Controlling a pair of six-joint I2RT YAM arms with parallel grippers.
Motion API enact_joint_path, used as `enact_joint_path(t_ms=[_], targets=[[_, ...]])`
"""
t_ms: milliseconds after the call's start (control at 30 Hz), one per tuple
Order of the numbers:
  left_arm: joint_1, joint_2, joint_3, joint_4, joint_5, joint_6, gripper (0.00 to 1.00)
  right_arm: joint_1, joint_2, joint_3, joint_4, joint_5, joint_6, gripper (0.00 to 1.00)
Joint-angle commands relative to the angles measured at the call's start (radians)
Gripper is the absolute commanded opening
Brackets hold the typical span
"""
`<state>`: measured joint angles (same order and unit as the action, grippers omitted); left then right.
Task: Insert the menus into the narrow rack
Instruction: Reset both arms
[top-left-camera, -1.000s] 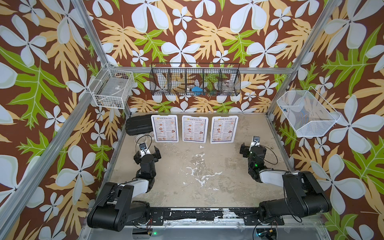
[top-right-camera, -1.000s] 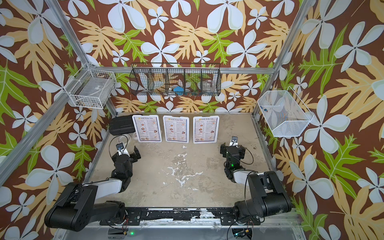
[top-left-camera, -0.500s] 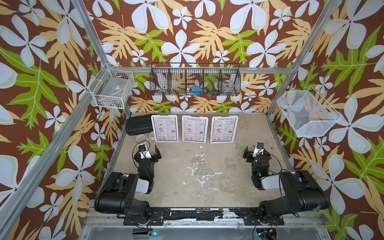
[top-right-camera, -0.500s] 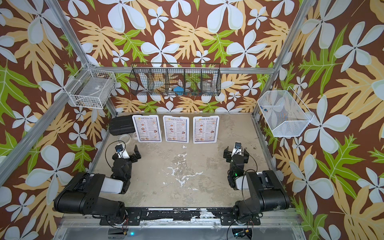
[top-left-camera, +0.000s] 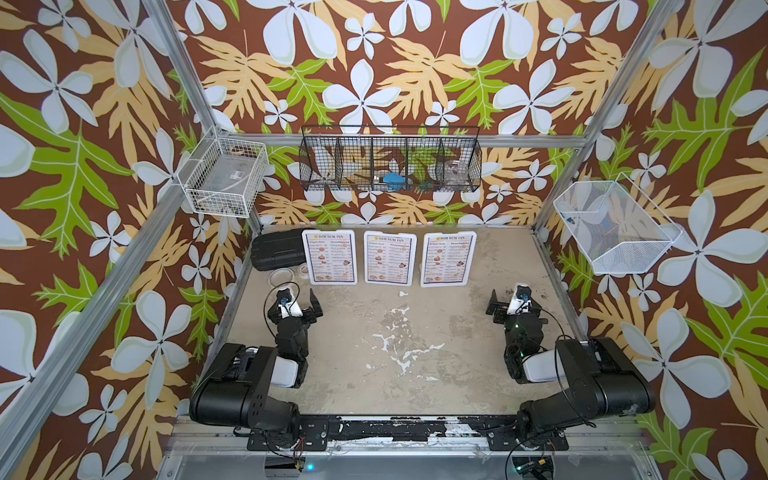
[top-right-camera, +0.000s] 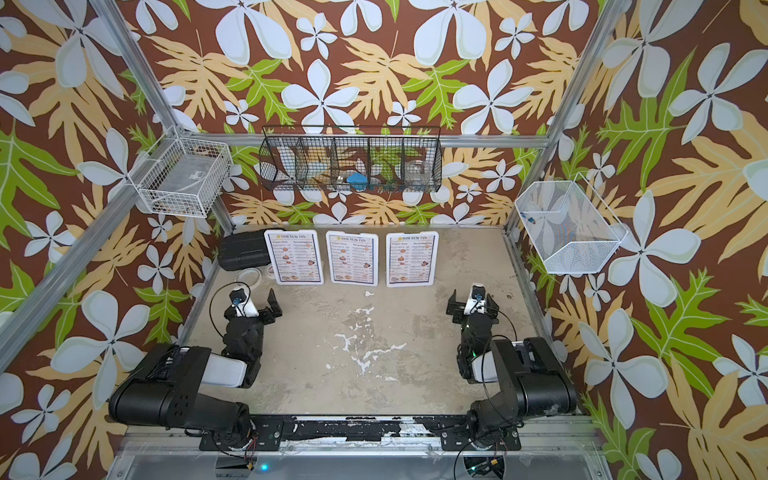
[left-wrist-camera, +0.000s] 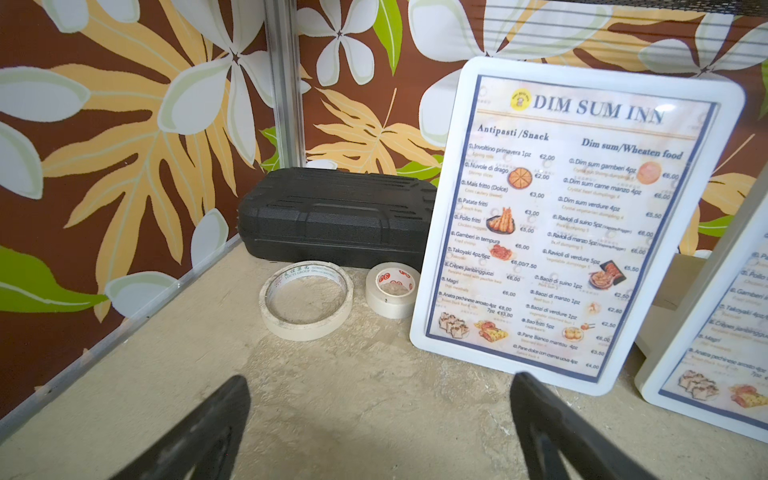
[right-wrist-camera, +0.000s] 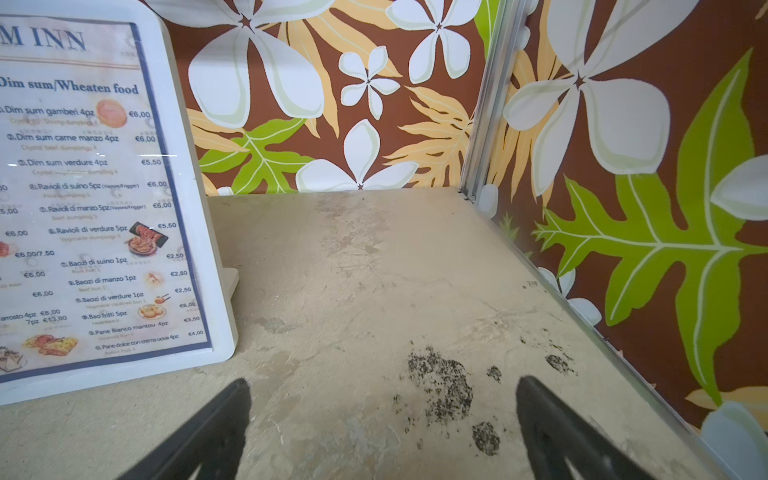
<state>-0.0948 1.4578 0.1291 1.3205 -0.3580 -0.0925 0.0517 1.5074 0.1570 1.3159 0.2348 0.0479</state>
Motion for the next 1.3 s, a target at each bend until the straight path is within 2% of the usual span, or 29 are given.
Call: enact_joint_path(t_ms=[0, 467, 500, 567, 600, 633, 700, 767, 833, 867, 900, 1000, 1033, 1067, 1167, 1267], targets=[[0.002, 0.0, 0.001, 0.029, 0.006, 0.013, 1.0, 0.0, 0.001, 0.001, 0.035, -0.008, 0.007, 1.0], [0.001, 0.0, 0.0, 0.029, 0.005, 0.013, 1.0, -0.001, 0.0, -0.002, 0.04, -0.005, 0.006, 1.0], [0.001, -0.001, 0.001, 0.029, 0.005, 0.013, 1.0, 0.001, -0.006, -0.026, 0.079, 0.014, 0.013, 1.0], [0.001, 0.0, 0.001, 0.029, 0.005, 0.013, 1.0, -0.003, -0.013, -0.17, 0.346, 0.054, 0.032, 1.0], [0.002, 0.0, 0.001, 0.03, 0.005, 0.013, 1.0, -0.02, 0.004, -0.241, 0.477, -0.006, 0.034, 1.0], [0.001, 0.0, 0.001, 0.028, 0.006, 0.012, 1.0, -0.02, 0.014, -0.253, 0.487, -0.029, 0.016, 1.0], [0.002, -0.001, 0.0, 0.029, 0.005, 0.013, 1.0, -0.018, 0.003, -0.208, 0.422, -0.032, 0.01, 1.0], [0.001, 0.0, 0.001, 0.029, 0.006, 0.012, 1.0, -0.017, 0.022, -0.116, 0.303, 0.045, 0.033, 1.0], [0.002, 0.0, 0.001, 0.03, 0.005, 0.013, 1.0, -0.018, -0.021, 0.01, -0.011, 0.017, 0.038, 1.0], [0.002, -0.001, 0.001, 0.029, 0.005, 0.012, 1.0, -0.006, -0.034, 0.011, -0.06, 0.03, 0.03, 1.0], [0.001, 0.0, 0.0, 0.031, 0.005, 0.013, 1.0, -0.005, -0.033, -0.036, 0.014, 0.015, 0.025, 1.0], [0.001, 0.0, 0.001, 0.029, 0.006, 0.012, 1.0, -0.015, 0.021, -0.179, 0.396, 0.038, 0.032, 1.0], [0.001, 0.0, 0.001, 0.03, 0.005, 0.013, 1.0, -0.021, 0.042, -0.168, 0.411, 0.039, 0.033, 1.0], [0.001, -0.001, 0.001, 0.03, 0.006, 0.012, 1.0, -0.02, 0.033, -0.14, 0.339, 0.042, 0.034, 1.0], [0.001, -0.001, 0.001, 0.029, 0.005, 0.011, 1.0, -0.019, -0.034, 0.005, -0.04, 0.011, 0.046, 1.0], [0.001, 0.0, 0.002, 0.027, 0.005, 0.012, 1.0, 0.003, 0.01, -0.026, 0.096, 0.013, 0.0, 1.0]])
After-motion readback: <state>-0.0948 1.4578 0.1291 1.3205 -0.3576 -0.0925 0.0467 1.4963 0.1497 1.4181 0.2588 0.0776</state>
